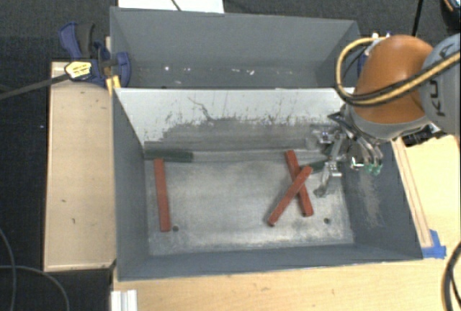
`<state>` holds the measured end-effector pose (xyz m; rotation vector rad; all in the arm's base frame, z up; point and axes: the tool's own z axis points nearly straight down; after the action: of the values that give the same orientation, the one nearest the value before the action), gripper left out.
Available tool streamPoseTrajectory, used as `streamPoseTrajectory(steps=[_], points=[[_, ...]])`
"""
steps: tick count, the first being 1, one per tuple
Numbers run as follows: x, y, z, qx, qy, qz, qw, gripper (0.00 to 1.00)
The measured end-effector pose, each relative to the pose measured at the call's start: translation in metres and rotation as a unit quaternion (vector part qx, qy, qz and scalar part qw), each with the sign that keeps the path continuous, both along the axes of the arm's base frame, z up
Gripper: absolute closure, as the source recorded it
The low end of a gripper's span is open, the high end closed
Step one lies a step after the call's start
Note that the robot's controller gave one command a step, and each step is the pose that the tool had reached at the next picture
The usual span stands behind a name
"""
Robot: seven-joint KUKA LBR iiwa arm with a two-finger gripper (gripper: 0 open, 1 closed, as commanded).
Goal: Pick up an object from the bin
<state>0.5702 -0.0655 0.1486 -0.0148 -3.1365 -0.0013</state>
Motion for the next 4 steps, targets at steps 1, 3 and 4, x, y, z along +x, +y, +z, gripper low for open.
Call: streamPoseTrajectory(steps=[1, 3, 4], points=[[-0.020, 0.042, -0.081, 0.001, -0.0004, 0.084, 0.9965, 0.00], [-0.043, 0.003, -0.075, 0.001, -0.0004, 0.432, 0.9020, 1.00], [-0.052, -0.007, -0.062, 0.002, 0.0001, 0.448, 0.8940, 1.00]])
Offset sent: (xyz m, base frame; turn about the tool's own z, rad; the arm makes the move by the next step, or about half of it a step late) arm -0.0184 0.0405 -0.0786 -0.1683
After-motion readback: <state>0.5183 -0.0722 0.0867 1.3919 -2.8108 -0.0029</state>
